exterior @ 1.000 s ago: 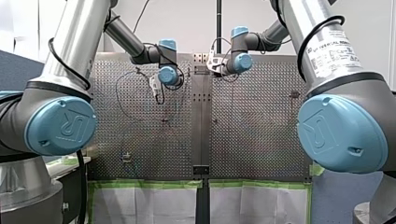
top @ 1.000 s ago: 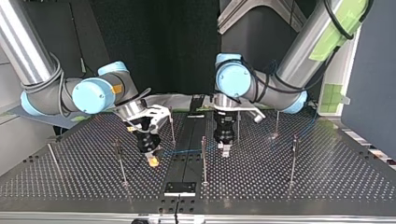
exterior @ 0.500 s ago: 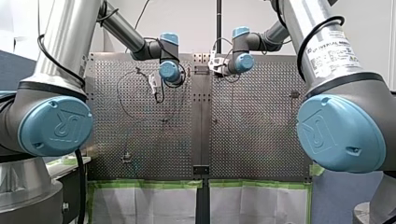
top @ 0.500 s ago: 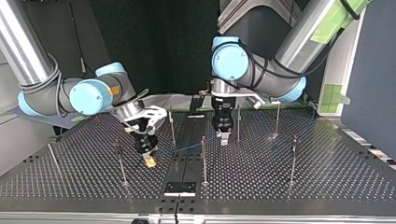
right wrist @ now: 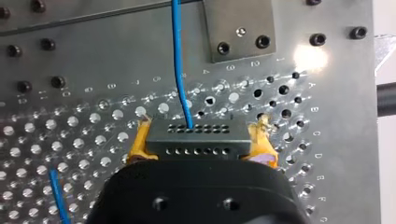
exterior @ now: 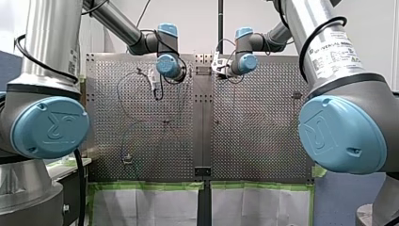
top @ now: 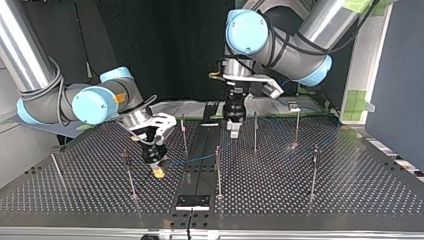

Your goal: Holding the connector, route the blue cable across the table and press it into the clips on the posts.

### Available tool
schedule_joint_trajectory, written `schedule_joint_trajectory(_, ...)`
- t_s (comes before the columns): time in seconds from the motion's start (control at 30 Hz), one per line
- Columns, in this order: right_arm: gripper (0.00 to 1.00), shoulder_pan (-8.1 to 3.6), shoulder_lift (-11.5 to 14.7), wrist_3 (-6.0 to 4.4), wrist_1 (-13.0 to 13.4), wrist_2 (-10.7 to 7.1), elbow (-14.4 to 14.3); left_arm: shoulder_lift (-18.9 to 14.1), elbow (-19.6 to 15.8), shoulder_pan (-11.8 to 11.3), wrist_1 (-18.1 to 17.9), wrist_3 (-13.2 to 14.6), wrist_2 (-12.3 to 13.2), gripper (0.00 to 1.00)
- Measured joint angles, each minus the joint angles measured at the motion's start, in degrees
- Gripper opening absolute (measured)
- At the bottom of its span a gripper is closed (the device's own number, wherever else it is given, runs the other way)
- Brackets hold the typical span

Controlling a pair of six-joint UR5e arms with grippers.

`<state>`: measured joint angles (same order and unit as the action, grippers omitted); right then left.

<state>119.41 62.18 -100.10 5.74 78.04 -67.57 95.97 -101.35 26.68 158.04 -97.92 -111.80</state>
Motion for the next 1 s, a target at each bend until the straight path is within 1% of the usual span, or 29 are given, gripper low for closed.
schedule_joint_trajectory(0.17,0.0,-0.13,0.0,0.12,-0.8,0.01,-0.3,-0.4,-0.3,2.6,-1.2,0.8,-2.3,1.0)
schedule_joint_trajectory(0.27,0.0,-0.35,0.0,0.15,-0.9,0.09,-1.3,-0.5,-0.3,4.1,-2.1,1.6,-3.6,1.0)
schedule_joint_trajectory(0.43,0.0,-0.98,-0.1,0.28,-0.8,0.24,-3.2,-0.4,-0.1,6.4,-3.2,3.4,-4.7,1.0)
schedule_joint_trajectory(0.57,0.0,-1.58,-0.1,0.44,-0.8,0.29,-4.5,-0.4,0.3,8.2,-3.5,4.3,-5.1,1.0)
schedule_joint_trajectory(0.8,0.0,-2.7,-0.1,0.68,-0.8,0.45,-6.0,0.6,2.4,9.1,-3.1,5.2,-5.4,1.0)
schedule_joint_trajectory(0.9,0.0,-3.07,-0.1,0.83,-0.8,0.49,-6.5,1.6,3.5,9.5,-2.3,6.0,-6.0,1.0)
schedule_joint_trajectory(1.0,0.0,-3.4,-0.1,0.99,-0.9,0.55,-6.7,2.9,4.8,9.8,-1.7,6.9,-7.2,1.0)
